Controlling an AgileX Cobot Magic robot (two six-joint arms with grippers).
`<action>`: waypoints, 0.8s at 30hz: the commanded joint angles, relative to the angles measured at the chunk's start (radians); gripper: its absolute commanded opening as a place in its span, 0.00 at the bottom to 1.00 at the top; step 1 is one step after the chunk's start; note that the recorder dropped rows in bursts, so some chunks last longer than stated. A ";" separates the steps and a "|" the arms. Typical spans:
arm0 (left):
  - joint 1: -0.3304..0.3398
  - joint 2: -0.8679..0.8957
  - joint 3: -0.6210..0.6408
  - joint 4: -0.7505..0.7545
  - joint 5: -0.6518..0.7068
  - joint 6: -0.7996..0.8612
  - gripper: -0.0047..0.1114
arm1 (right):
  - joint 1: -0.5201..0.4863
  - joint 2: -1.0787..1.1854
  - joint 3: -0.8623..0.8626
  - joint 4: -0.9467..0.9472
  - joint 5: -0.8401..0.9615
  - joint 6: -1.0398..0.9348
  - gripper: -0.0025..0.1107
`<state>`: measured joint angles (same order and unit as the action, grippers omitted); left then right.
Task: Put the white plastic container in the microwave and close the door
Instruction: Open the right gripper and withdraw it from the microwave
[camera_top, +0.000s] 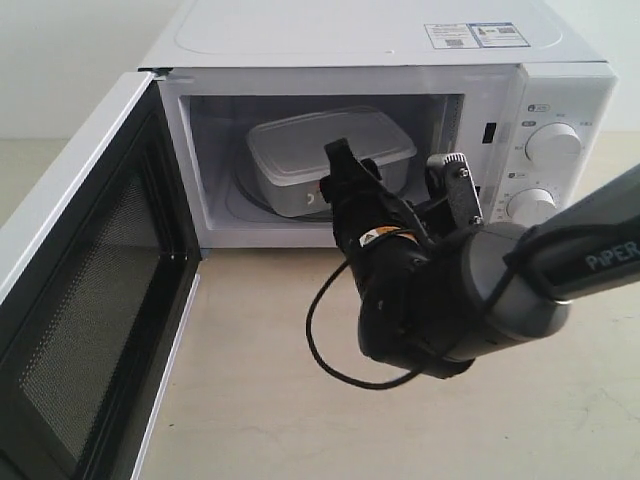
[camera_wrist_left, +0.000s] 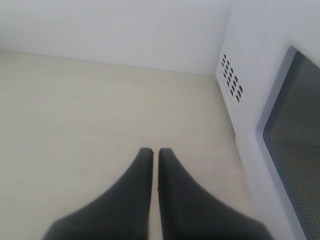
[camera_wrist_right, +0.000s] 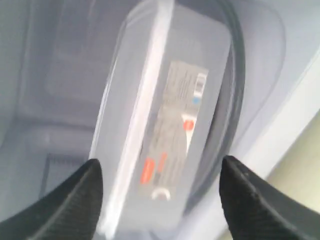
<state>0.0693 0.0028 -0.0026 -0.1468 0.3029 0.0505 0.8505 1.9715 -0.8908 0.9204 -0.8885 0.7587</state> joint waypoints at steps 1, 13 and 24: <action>0.002 -0.003 0.003 0.005 -0.008 -0.005 0.08 | 0.020 -0.089 0.106 -0.192 0.007 -0.097 0.55; 0.002 -0.003 0.003 0.005 -0.008 -0.005 0.08 | 0.029 -0.290 0.332 -0.309 0.388 -0.820 0.55; 0.002 -0.003 0.003 0.005 -0.007 -0.005 0.08 | 0.077 -0.313 0.382 -0.392 0.170 -0.879 0.11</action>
<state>0.0693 0.0028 -0.0026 -0.1468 0.3029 0.0505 0.9243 1.6686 -0.5151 0.5629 -0.6463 -0.0877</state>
